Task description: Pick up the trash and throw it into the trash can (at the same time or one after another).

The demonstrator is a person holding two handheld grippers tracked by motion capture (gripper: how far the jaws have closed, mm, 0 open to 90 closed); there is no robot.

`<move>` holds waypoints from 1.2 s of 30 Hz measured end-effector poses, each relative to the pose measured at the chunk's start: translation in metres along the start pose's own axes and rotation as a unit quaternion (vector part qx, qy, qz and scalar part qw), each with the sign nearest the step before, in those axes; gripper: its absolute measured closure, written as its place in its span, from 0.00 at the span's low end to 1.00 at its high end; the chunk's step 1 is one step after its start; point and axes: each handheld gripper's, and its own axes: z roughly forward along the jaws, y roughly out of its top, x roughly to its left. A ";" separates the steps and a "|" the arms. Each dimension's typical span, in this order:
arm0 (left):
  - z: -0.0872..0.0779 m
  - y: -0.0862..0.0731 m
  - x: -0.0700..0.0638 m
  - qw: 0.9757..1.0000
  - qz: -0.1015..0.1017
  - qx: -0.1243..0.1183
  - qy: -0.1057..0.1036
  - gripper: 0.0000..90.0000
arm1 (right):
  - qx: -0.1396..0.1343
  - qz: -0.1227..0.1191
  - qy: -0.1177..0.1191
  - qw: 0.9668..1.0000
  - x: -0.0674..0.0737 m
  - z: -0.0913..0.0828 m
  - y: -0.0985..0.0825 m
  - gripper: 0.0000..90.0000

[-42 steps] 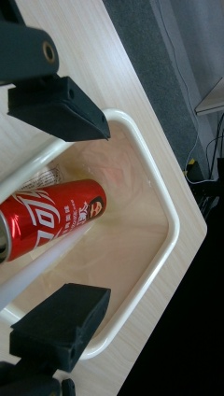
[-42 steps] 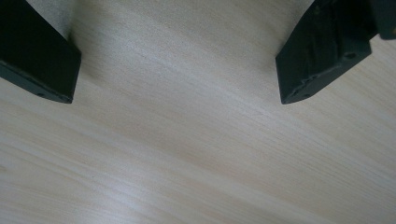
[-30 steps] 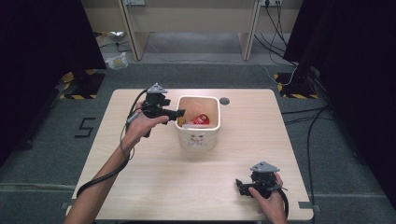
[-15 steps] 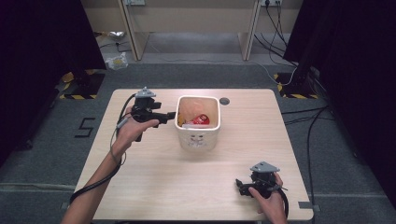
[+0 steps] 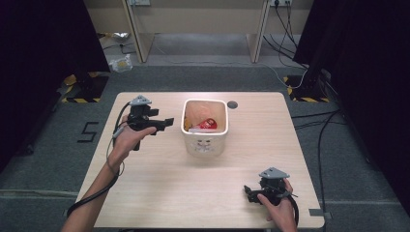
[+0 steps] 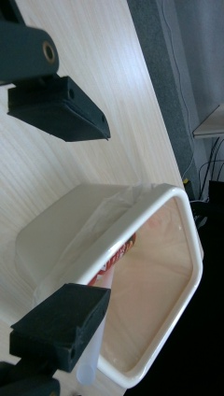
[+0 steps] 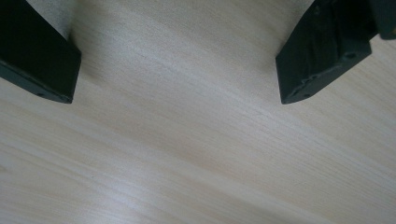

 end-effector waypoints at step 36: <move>-0.010 -0.070 0.020 0.999 -0.029 0.000 0.013 0.21 | 0.001 0.002 -0.001 1.000 0.001 0.000 0.000 0.00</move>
